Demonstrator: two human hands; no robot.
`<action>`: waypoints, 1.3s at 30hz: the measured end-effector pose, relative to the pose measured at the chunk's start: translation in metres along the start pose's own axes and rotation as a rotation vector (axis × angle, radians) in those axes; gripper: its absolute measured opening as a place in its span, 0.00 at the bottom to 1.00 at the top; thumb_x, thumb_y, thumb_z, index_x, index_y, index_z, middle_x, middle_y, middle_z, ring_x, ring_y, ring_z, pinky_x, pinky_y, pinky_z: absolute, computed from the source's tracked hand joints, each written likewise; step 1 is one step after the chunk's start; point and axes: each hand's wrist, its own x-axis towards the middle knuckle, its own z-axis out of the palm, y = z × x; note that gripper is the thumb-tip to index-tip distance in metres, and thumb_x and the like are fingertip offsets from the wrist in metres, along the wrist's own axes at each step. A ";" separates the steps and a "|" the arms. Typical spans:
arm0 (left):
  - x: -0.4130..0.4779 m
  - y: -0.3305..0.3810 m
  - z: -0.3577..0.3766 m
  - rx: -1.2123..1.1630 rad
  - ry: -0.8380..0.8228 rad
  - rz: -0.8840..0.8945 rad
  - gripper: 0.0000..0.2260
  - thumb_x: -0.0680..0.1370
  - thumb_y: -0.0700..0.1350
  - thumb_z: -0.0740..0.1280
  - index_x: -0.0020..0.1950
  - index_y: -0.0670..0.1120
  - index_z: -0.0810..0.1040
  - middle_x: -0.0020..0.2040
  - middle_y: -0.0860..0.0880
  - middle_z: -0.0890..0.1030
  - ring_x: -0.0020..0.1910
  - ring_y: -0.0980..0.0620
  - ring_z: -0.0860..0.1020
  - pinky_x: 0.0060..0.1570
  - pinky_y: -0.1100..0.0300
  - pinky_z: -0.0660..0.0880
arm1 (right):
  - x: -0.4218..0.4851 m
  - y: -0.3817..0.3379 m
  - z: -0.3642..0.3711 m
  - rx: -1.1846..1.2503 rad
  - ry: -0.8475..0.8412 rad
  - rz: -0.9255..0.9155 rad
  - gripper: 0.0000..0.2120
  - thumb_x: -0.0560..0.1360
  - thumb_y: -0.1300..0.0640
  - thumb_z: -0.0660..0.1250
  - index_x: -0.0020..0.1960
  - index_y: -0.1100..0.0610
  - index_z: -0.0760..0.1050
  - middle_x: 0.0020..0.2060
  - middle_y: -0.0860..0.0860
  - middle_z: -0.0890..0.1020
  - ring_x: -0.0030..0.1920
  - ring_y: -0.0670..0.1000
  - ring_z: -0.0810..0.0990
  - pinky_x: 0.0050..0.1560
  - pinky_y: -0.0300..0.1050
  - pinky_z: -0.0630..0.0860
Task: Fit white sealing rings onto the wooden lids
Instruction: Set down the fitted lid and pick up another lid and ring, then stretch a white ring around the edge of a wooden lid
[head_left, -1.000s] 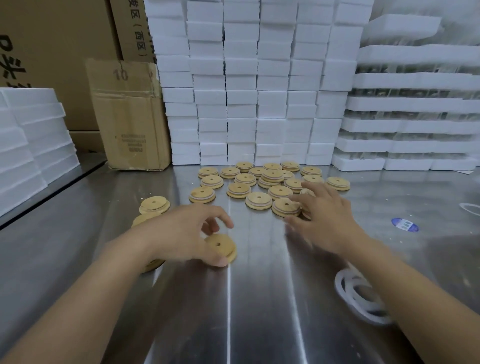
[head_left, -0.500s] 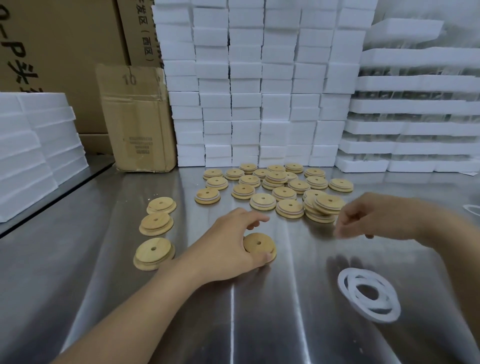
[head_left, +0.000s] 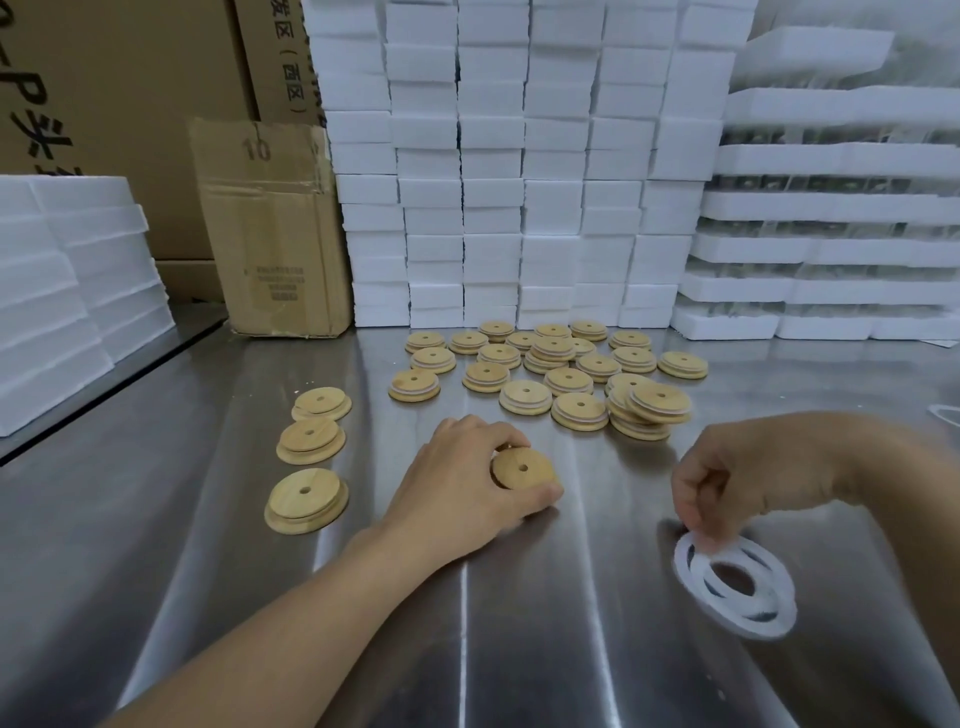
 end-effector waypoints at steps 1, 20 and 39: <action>0.000 0.000 0.000 -0.067 0.016 -0.004 0.23 0.69 0.68 0.77 0.60 0.64 0.78 0.53 0.61 0.78 0.55 0.59 0.75 0.54 0.58 0.75 | 0.000 0.001 0.000 0.049 0.019 -0.063 0.06 0.74 0.58 0.77 0.41 0.49 0.83 0.35 0.44 0.82 0.38 0.42 0.77 0.50 0.44 0.72; 0.008 0.014 -0.012 -1.256 -0.168 -0.309 0.19 0.74 0.42 0.67 0.64 0.45 0.86 0.64 0.43 0.85 0.58 0.37 0.86 0.57 0.37 0.84 | 0.064 -0.054 0.043 0.521 0.744 -0.582 0.03 0.76 0.59 0.78 0.44 0.55 0.85 0.39 0.54 0.87 0.40 0.48 0.81 0.45 0.43 0.77; 0.005 -0.001 0.007 -0.655 0.055 0.113 0.18 0.87 0.42 0.63 0.71 0.63 0.73 0.69 0.55 0.82 0.65 0.54 0.81 0.60 0.52 0.77 | 0.085 -0.053 0.055 0.260 1.140 -0.570 0.04 0.77 0.54 0.76 0.49 0.48 0.81 0.45 0.42 0.83 0.50 0.45 0.82 0.47 0.29 0.70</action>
